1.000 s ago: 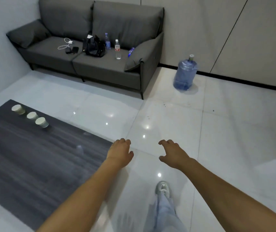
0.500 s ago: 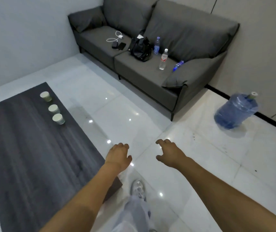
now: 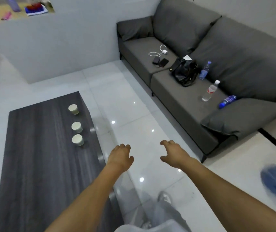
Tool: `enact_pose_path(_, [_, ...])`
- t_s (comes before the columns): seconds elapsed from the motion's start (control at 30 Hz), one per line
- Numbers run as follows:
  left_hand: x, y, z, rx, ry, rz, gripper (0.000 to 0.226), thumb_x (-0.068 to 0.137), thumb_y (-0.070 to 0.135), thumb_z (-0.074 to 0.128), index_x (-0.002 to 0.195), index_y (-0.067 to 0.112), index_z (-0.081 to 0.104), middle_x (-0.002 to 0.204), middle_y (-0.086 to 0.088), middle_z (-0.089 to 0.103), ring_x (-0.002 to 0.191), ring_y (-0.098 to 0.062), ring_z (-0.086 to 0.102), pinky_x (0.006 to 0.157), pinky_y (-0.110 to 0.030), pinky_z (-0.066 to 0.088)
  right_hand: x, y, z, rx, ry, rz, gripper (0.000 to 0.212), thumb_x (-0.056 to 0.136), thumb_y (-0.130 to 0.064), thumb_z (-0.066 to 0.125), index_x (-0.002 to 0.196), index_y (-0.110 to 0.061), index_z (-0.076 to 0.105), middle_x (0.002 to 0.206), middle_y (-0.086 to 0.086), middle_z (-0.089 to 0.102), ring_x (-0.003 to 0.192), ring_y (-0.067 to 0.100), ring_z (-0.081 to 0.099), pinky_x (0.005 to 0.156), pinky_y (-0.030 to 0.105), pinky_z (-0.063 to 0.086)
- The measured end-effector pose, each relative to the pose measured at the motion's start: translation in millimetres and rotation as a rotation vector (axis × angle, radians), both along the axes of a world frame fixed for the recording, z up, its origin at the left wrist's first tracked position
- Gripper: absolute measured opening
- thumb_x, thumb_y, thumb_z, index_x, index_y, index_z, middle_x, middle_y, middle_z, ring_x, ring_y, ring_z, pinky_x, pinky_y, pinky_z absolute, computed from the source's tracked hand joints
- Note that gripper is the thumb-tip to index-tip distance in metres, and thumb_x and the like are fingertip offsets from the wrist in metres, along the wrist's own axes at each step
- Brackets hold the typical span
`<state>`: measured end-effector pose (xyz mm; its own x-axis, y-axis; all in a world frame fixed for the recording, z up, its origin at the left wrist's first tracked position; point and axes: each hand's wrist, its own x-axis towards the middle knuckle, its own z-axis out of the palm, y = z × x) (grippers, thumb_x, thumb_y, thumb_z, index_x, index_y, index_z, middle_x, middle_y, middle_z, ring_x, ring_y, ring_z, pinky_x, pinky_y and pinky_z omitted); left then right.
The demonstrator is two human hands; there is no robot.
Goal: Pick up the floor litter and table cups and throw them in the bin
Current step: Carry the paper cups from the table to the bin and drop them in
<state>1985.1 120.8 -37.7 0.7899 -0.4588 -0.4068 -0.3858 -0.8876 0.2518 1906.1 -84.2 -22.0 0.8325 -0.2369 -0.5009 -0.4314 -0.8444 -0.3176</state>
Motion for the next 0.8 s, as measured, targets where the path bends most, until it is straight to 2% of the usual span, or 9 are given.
enact_pose_path(0.23, [131,-11,-6,-0.016,-0.023,0.232,0.044,0.093,0.031,0.05,0.132,0.011,0.047,0.129,-0.009,0.051,0.119,-0.027,0.047,0.097,-0.035,0.042,180,-24,-5,0.002,0.009,0.227,0.062,0.09,-0.023,0.058,0.145,-0.022,0.03,0.142,0.006,0.037,0.125,0.026,0.04,0.091,0.038,0.048])
enact_pose_path(0.4, [201,19,-5,0.006,-0.004,0.461,0.038,0.091,0.031,0.05,0.124,0.012,0.051,0.125,-0.009,0.053,0.116,-0.029,0.049,0.093,-0.036,0.041,310,-5,3,-0.017,0.012,0.429,0.061,0.09,-0.025,0.058,0.144,-0.022,0.03,0.139,0.006,0.038,0.124,0.026,0.041,0.09,0.039,0.049])
enact_pose_path(0.57, [238,75,-20,0.0,0.083,0.75,0.033,0.089,0.032,0.052,0.116,0.013,0.052,0.122,-0.007,0.052,0.113,-0.027,0.049,0.086,-0.035,0.043,407,64,-7,-0.013,0.041,0.689,0.062,0.09,-0.023,0.059,0.145,-0.021,0.03,0.141,0.008,0.039,0.125,0.028,0.04,0.095,0.038,0.045])
enact_pose_path(0.73, [284,137,-51,-0.009,0.169,0.933,0.041,0.091,0.031,0.054,0.128,0.013,0.05,0.129,-0.009,0.051,0.12,-0.027,0.047,0.097,-0.037,0.042,487,148,-39,0.002,0.063,0.874,0.063,0.09,-0.025,0.061,0.145,-0.02,0.03,0.143,0.009,0.04,0.125,0.029,0.043,0.095,0.034,0.044])
enact_pose_path(0.8, [303,160,-60,-0.017,0.2,1.003,0.04,0.09,0.03,0.054,0.126,0.011,0.051,0.128,-0.009,0.052,0.119,-0.027,0.048,0.097,-0.035,0.042,512,180,-52,0.009,0.096,0.917,0.064,0.089,-0.026,0.063,0.144,-0.021,0.031,0.143,0.008,0.04,0.125,0.029,0.044,0.096,0.034,0.045])
